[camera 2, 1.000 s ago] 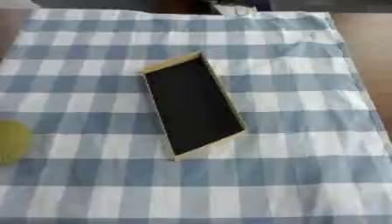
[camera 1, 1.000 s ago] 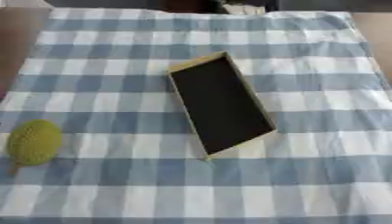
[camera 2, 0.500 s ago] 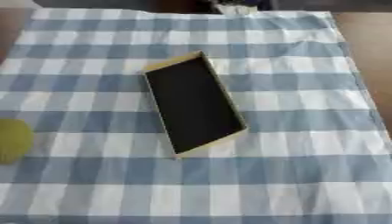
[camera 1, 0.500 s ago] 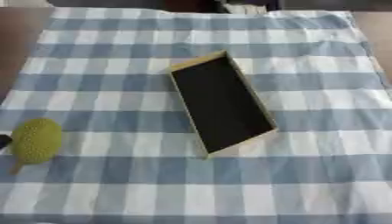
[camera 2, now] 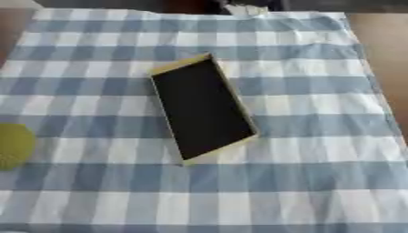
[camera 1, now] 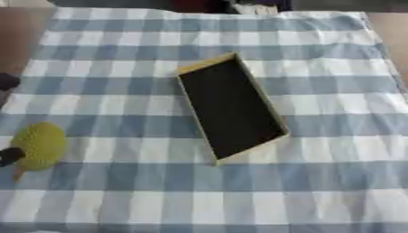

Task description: Pick up objects on the table and place them in the box.

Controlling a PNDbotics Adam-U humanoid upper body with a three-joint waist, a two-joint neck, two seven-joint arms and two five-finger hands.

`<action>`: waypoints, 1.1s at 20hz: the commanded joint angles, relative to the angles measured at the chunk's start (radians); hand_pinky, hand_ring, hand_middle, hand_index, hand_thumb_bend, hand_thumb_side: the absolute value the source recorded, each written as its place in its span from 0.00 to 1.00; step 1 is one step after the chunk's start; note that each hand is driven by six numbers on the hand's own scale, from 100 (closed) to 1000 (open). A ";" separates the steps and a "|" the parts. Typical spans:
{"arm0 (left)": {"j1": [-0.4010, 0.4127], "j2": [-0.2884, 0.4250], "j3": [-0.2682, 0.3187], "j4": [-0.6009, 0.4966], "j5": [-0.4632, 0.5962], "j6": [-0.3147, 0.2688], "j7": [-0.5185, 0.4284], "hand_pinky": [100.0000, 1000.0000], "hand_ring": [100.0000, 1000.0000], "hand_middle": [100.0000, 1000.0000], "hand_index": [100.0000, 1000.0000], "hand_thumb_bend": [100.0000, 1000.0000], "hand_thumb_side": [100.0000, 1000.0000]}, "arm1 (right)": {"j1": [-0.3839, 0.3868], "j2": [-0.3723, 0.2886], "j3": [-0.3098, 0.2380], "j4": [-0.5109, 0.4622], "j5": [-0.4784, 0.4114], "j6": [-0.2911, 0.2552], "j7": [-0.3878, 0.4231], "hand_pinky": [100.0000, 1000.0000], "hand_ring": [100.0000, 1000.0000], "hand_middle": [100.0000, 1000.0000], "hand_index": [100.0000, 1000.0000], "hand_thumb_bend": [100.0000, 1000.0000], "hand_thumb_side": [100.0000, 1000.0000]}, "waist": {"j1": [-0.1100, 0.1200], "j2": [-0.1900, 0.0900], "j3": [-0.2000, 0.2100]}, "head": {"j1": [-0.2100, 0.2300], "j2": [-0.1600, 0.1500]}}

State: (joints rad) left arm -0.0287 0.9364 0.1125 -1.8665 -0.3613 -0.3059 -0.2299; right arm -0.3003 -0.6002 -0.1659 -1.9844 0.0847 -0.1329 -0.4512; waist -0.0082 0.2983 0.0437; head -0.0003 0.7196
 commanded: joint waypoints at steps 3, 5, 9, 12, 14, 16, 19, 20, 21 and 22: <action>-0.031 0.046 -0.018 0.003 -0.002 0.042 -0.037 0.77 0.78 0.77 0.89 0.53 0.52 | -0.013 -0.026 -0.004 -0.016 -0.002 0.000 0.005 0.76 0.60 0.58 0.64 0.03 0.53 | 0.001 -0.017 -0.002 | 0.009 -0.007; -0.040 0.045 -0.027 0.006 0.000 0.051 -0.054 0.76 0.77 0.76 0.89 0.53 0.52 | -0.013 -0.025 -0.004 -0.016 -0.003 0.000 0.005 0.76 0.60 0.58 0.64 0.03 0.53 | 0.001 -0.017 -0.003 | 0.011 -0.008; -0.053 0.041 -0.038 0.020 0.005 0.068 -0.086 0.72 0.74 0.73 0.85 0.53 0.51 | -0.013 -0.023 -0.004 -0.016 -0.003 0.000 0.006 0.76 0.60 0.58 0.64 0.03 0.53 | 0.001 -0.016 -0.006 | 0.013 -0.010; -0.064 0.034 -0.044 0.039 0.013 0.078 -0.101 0.72 0.74 0.73 0.85 0.52 0.51 | -0.013 -0.021 -0.003 -0.016 -0.004 0.000 0.007 0.76 0.60 0.58 0.64 0.03 0.53 | 0.000 -0.016 -0.007 | 0.014 -0.011; -0.070 0.030 -0.054 0.051 0.022 0.079 -0.116 0.72 0.74 0.74 0.85 0.52 0.51 | -0.013 -0.020 -0.003 -0.016 -0.004 0.000 0.007 0.76 0.60 0.58 0.64 0.03 0.53 | 0.000 -0.015 -0.009 | 0.015 -0.011; -0.075 0.027 -0.062 0.065 0.030 0.081 -0.134 0.72 0.74 0.74 0.85 0.52 0.51 | -0.012 -0.019 -0.003 -0.016 -0.004 0.000 0.007 0.76 0.60 0.58 0.64 0.03 0.54 | -0.001 -0.014 -0.010 | 0.016 -0.011; -0.077 0.023 -0.069 0.090 0.027 0.087 -0.162 0.72 0.74 0.74 0.85 0.53 0.50 | -0.012 -0.018 -0.003 -0.016 -0.005 0.000 0.008 0.76 0.60 0.58 0.64 0.02 0.54 | -0.001 -0.013 -0.011 | 0.016 -0.010; -0.076 0.022 -0.071 0.098 0.024 0.088 -0.169 0.72 0.74 0.74 0.85 0.53 0.50 | -0.011 -0.018 -0.004 -0.016 -0.005 0.001 0.008 0.76 0.60 0.58 0.64 0.02 0.54 | -0.001 -0.013 -0.011 | 0.016 -0.010; -0.077 0.021 -0.072 0.105 0.022 0.087 -0.175 0.72 0.74 0.74 0.85 0.53 0.50 | -0.011 -0.018 -0.003 -0.016 -0.005 0.001 0.008 0.76 0.60 0.58 0.64 0.02 0.54 | -0.001 -0.013 -0.011 | 0.016 -0.010; -0.077 0.021 -0.072 0.108 0.021 0.086 -0.178 0.72 0.74 0.74 0.85 0.53 0.50 | -0.011 -0.018 -0.003 -0.016 -0.005 0.001 0.008 0.76 0.60 0.58 0.64 0.02 0.54 | -0.001 -0.013 -0.011 | 0.016 -0.010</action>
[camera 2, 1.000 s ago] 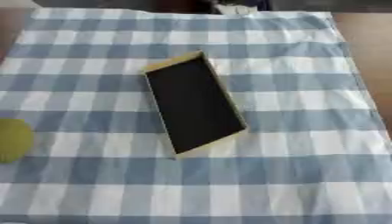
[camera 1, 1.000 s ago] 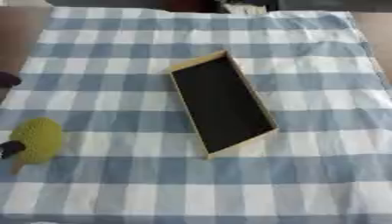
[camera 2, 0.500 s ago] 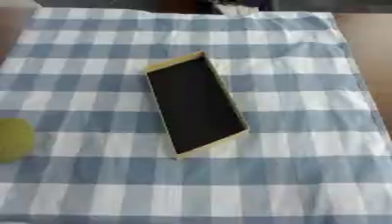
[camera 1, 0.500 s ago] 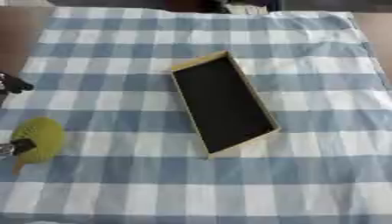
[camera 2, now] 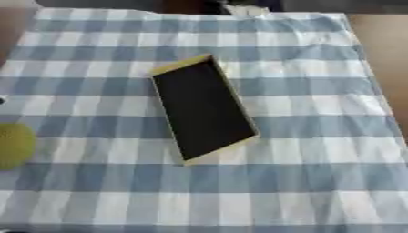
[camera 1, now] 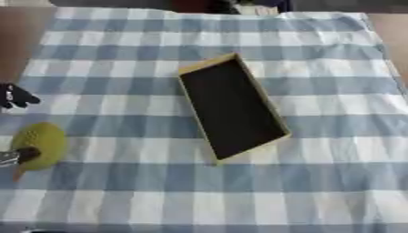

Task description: Pick up objects on the table and place them in the box.

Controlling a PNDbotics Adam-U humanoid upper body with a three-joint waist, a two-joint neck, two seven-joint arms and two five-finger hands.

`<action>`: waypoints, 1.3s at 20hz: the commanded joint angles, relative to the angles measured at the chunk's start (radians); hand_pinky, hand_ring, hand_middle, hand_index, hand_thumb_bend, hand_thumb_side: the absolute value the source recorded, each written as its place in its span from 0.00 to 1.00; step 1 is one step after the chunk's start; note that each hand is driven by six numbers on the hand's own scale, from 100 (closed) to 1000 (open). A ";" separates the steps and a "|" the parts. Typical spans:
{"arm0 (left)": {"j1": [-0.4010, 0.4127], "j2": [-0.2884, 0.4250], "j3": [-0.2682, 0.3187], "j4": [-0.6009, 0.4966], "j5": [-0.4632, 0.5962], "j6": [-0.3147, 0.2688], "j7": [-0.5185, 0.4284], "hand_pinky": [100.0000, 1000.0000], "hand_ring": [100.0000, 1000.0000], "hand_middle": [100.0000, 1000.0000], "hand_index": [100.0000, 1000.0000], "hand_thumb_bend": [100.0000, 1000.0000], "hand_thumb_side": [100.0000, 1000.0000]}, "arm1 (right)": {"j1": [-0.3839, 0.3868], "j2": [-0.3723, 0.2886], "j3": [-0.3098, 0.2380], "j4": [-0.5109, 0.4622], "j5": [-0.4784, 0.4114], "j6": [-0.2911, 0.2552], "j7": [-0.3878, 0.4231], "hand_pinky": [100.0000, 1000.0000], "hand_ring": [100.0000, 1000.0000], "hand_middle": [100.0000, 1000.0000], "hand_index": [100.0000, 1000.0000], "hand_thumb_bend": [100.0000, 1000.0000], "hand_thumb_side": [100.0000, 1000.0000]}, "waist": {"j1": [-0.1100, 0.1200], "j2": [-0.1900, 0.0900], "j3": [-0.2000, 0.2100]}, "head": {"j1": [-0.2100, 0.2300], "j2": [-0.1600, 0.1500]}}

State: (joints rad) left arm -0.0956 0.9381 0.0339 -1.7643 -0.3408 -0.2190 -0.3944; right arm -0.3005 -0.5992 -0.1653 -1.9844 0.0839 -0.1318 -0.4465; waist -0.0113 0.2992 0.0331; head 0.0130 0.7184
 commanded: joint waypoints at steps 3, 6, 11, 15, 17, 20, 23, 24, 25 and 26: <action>-0.011 0.019 0.006 0.011 0.000 -0.003 -0.016 0.72 0.74 0.74 0.85 0.53 0.50 | -0.011 -0.019 -0.004 -0.016 -0.004 0.000 0.003 0.76 0.60 0.58 0.64 0.02 0.54 | 0.002 -0.014 0.000 | 0.003 -0.008; -0.007 0.020 0.002 0.016 -0.003 -0.001 -0.019 0.72 0.75 0.74 0.86 0.54 0.46 | -0.011 -0.018 -0.004 -0.016 -0.004 0.000 0.003 0.76 0.60 0.58 0.64 0.02 0.54 | 0.001 -0.012 -0.001 | 0.003 -0.010; -0.016 0.009 -0.026 0.084 -0.068 0.020 -0.078 0.74 0.76 0.76 0.88 0.56 0.42 | -0.011 -0.013 -0.003 -0.016 -0.006 0.000 0.006 0.76 0.60 0.58 0.64 0.02 0.54 | 0.001 -0.012 -0.005 | 0.008 -0.010; -0.031 -0.003 -0.025 0.100 -0.130 0.030 -0.081 0.74 0.77 0.77 0.90 0.57 0.41 | -0.009 -0.010 -0.003 -0.016 -0.006 0.002 0.007 0.76 0.60 0.58 0.64 0.01 0.54 | 0.001 -0.011 -0.007 | 0.009 -0.010; -0.039 -0.011 -0.027 0.104 -0.162 0.034 -0.074 0.74 0.77 0.77 0.90 0.57 0.41 | -0.009 -0.009 -0.003 -0.016 -0.007 0.002 0.007 0.76 0.60 0.58 0.64 0.02 0.54 | 0.001 -0.011 -0.008 | 0.009 -0.011; -0.049 -0.022 -0.030 0.108 -0.211 0.038 -0.068 0.74 0.77 0.77 0.90 0.57 0.41 | -0.008 -0.008 -0.003 -0.016 -0.007 0.002 0.008 0.76 0.60 0.58 0.64 0.02 0.54 | 0.000 -0.010 -0.009 | 0.009 -0.011; -0.056 -0.034 -0.038 0.113 -0.247 0.036 -0.064 0.71 0.74 0.74 0.87 0.54 0.37 | -0.008 -0.005 -0.002 -0.016 -0.008 0.003 0.008 0.76 0.60 0.58 0.64 0.01 0.54 | -0.001 -0.009 -0.009 | 0.011 -0.011; -0.058 -0.036 -0.040 0.114 -0.251 0.035 -0.060 0.71 0.74 0.74 0.87 0.54 0.37 | -0.008 -0.004 -0.002 -0.016 -0.008 0.003 0.009 0.76 0.60 0.58 0.64 0.01 0.54 | -0.001 -0.009 -0.009 | 0.012 -0.011; -0.061 -0.038 -0.040 0.114 -0.252 0.037 -0.052 0.67 0.70 0.71 0.83 0.48 0.29 | -0.007 -0.004 -0.002 -0.016 -0.008 0.003 0.009 0.76 0.60 0.58 0.64 0.01 0.54 | -0.001 -0.009 -0.009 | 0.012 -0.011; -0.063 -0.039 -0.039 0.113 -0.253 0.039 -0.041 0.63 0.67 0.67 0.80 0.40 0.21 | -0.007 -0.003 -0.002 -0.016 -0.008 0.004 0.009 0.76 0.60 0.58 0.64 0.01 0.54 | -0.001 -0.009 -0.009 | 0.012 -0.011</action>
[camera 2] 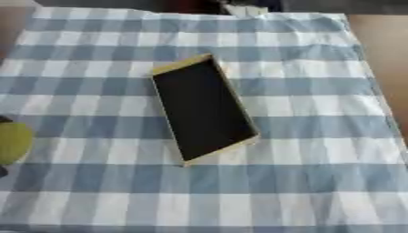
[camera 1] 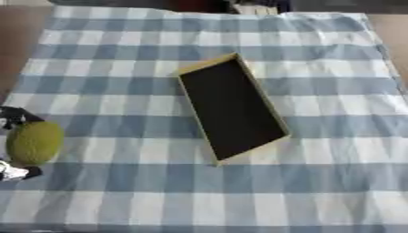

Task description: Pick up objects on the table and place them in the box.

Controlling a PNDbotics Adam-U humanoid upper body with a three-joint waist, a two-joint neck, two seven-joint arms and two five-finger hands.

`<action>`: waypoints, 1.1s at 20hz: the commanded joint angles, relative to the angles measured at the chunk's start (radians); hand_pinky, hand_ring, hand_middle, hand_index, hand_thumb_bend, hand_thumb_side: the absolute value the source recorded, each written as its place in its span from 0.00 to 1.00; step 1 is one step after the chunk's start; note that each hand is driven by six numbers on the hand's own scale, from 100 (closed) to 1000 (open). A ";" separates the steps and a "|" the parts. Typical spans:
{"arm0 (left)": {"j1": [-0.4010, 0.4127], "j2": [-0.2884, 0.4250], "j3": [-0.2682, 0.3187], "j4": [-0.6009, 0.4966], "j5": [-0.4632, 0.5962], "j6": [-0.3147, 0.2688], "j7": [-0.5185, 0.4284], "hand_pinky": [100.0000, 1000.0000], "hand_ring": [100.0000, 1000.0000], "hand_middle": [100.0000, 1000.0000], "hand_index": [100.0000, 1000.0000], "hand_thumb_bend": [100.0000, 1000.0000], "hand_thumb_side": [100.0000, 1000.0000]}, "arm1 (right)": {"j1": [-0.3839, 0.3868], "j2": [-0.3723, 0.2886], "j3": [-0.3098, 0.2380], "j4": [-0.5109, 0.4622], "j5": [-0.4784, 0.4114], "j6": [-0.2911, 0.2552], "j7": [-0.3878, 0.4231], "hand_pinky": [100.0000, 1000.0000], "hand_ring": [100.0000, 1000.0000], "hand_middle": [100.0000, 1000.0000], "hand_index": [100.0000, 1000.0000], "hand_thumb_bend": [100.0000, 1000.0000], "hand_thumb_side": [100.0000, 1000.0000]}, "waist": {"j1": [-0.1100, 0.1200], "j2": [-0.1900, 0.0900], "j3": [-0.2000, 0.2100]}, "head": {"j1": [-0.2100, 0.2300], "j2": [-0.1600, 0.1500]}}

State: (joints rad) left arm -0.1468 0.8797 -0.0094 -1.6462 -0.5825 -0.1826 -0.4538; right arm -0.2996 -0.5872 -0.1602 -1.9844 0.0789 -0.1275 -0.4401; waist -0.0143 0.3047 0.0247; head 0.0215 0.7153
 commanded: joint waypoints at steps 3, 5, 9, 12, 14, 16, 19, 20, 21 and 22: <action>-0.021 0.017 0.013 -0.018 -0.014 0.029 0.058 0.52 0.57 0.57 0.72 0.21 0.00 | -0.006 -0.014 -0.008 -0.016 -0.003 0.000 0.003 0.76 0.60 0.58 0.64 0.01 0.54 | 0.002 -0.015 0.001 | 0.004 -0.008; -0.028 0.013 0.022 -0.032 -0.018 0.056 0.088 0.45 0.52 0.53 0.68 0.18 0.00 | -0.005 -0.013 -0.008 -0.016 -0.003 0.000 0.003 0.76 0.60 0.58 0.64 0.01 0.54 | 0.002 -0.015 0.001 | 0.003 -0.008; -0.034 0.007 0.031 -0.072 0.005 0.095 0.150 0.37 0.46 0.46 0.62 0.18 0.00 | -0.003 -0.012 -0.010 -0.016 -0.003 0.000 0.002 0.76 0.60 0.58 0.64 0.01 0.54 | 0.001 -0.015 0.001 | 0.003 -0.008; -0.031 0.010 0.023 -0.088 0.013 0.099 0.200 0.35 0.45 0.45 0.62 0.19 0.00 | -0.003 -0.012 -0.010 -0.016 -0.003 0.001 0.002 0.76 0.60 0.58 0.64 0.01 0.54 | 0.002 -0.015 0.000 | 0.003 -0.007; -0.029 0.013 0.018 -0.097 0.013 0.093 0.234 0.35 0.44 0.45 0.62 0.21 0.00 | -0.002 -0.011 -0.010 -0.016 -0.003 0.001 0.003 0.76 0.60 0.58 0.64 0.00 0.54 | 0.003 -0.015 -0.001 | 0.002 -0.008; -0.032 0.017 0.019 -0.115 0.008 0.085 0.265 0.35 0.44 0.45 0.62 0.21 0.00 | -0.002 -0.011 -0.010 -0.016 -0.003 0.001 0.002 0.76 0.60 0.58 0.64 0.00 0.54 | 0.003 -0.016 -0.001 | 0.002 -0.009; -0.050 0.028 0.025 -0.155 -0.007 0.074 0.308 0.35 0.44 0.46 0.62 0.22 0.00 | -0.003 -0.011 -0.010 -0.016 -0.003 0.000 0.002 0.76 0.60 0.58 0.64 0.00 0.54 | 0.004 -0.017 -0.001 | -0.001 -0.011; -0.063 0.033 0.026 -0.171 -0.014 0.070 0.319 0.35 0.44 0.46 0.62 0.22 0.00 | -0.004 -0.011 -0.010 -0.016 -0.004 0.000 0.002 0.76 0.60 0.58 0.64 0.00 0.54 | 0.005 -0.018 -0.001 | -0.001 -0.013; -0.075 0.038 0.025 -0.185 -0.021 0.067 0.326 0.36 0.44 0.46 0.62 0.23 0.00 | -0.005 -0.011 -0.010 -0.016 -0.005 -0.001 0.002 0.76 0.60 0.58 0.64 0.00 0.54 | 0.006 -0.019 -0.001 | -0.001 -0.015; -0.093 0.042 0.022 -0.202 -0.028 0.062 0.331 0.36 0.44 0.46 0.62 0.23 0.00 | -0.008 -0.011 -0.010 -0.016 -0.006 -0.001 0.002 0.76 0.60 0.58 0.64 0.00 0.54 | 0.006 -0.020 -0.002 | 0.001 -0.018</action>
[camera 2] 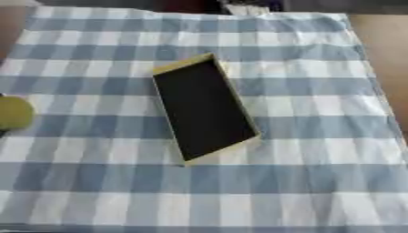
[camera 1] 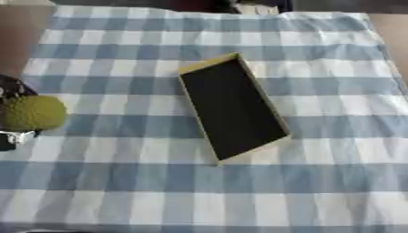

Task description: Pick up objects on the table and place them in the box.

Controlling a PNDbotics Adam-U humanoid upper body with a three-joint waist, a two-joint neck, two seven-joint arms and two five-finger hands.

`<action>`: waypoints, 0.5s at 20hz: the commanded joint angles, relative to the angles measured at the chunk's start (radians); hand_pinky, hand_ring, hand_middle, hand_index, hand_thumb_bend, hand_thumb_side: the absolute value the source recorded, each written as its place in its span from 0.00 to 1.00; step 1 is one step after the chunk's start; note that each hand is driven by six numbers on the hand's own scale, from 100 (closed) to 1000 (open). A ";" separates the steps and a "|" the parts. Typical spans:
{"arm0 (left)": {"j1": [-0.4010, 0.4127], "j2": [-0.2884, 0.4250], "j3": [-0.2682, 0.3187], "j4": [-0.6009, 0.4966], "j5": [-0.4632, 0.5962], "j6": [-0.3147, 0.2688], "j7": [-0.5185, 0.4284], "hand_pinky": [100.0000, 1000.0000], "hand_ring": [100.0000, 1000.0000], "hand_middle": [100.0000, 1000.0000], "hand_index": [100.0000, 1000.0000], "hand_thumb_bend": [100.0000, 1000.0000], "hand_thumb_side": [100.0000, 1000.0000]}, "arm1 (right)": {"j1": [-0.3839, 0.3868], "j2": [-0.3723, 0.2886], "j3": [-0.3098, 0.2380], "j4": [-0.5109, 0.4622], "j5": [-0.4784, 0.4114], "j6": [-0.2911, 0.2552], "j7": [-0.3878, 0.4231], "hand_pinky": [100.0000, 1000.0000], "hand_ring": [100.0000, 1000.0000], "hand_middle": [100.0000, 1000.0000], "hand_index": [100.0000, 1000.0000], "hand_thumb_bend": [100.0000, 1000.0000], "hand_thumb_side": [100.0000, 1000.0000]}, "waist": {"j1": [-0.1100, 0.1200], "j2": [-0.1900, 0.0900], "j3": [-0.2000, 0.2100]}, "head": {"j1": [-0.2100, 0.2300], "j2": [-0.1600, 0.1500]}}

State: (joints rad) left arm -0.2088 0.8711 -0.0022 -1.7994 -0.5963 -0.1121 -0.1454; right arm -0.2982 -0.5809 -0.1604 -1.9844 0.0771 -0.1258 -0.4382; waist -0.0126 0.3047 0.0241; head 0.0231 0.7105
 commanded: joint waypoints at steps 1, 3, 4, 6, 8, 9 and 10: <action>-0.051 0.055 0.009 -0.064 -0.021 -0.014 0.025 0.36 0.44 0.46 0.62 0.22 0.00 | -0.012 -0.018 -0.010 -0.016 -0.005 -0.004 0.000 0.76 0.60 0.58 0.64 0.00 0.55 | 0.005 -0.021 -0.003 | 0.002 -0.014; -0.095 0.052 -0.010 -0.097 -0.031 -0.029 0.025 0.36 0.44 0.46 0.62 0.22 0.00 | -0.017 -0.016 -0.007 -0.016 -0.008 -0.005 0.003 0.76 0.60 0.58 0.64 0.00 0.54 | 0.006 -0.023 -0.009 | 0.005 -0.012; -0.120 0.046 -0.021 -0.117 -0.034 -0.039 0.025 0.36 0.44 0.46 0.62 0.22 0.00 | -0.022 -0.017 -0.007 -0.016 -0.009 -0.007 0.004 0.76 0.60 0.58 0.64 0.00 0.54 | 0.006 -0.021 -0.016 | 0.007 -0.016; -0.167 0.032 -0.045 -0.158 -0.035 -0.058 0.013 0.36 0.44 0.45 0.62 0.22 0.00 | -0.028 -0.017 -0.010 -0.016 -0.012 -0.008 0.001 0.76 0.60 0.58 0.64 0.01 0.54 | 0.004 -0.019 -0.030 | 0.006 -0.011; -0.213 0.009 -0.076 -0.185 -0.028 -0.068 -0.011 0.36 0.44 0.45 0.62 0.22 0.00 | -0.028 -0.017 -0.012 -0.016 -0.013 -0.009 0.000 0.76 0.60 0.58 0.65 0.01 0.53 | -0.001 -0.024 -0.037 | 0.005 -0.006; -0.238 -0.004 -0.092 -0.189 -0.024 -0.069 -0.025 0.36 0.44 0.45 0.62 0.22 0.00 | -0.028 -0.017 -0.013 -0.016 -0.014 -0.010 -0.002 0.76 0.60 0.58 0.65 0.01 0.53 | -0.003 -0.026 -0.039 | 0.003 -0.007; -0.264 -0.017 -0.107 -0.186 -0.020 -0.070 -0.041 0.36 0.44 0.45 0.62 0.22 0.00 | -0.027 -0.018 -0.014 -0.016 -0.014 -0.011 -0.003 0.76 0.60 0.58 0.65 0.01 0.53 | -0.005 -0.028 -0.040 | 0.002 -0.005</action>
State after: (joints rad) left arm -0.4551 0.8453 -0.1019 -1.9632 -0.6209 -0.1775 -0.1718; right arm -0.3165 -0.5805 -0.1609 -1.9844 0.0681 -0.1320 -0.4404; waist -0.0194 0.2984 -0.0143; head 0.0252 0.7103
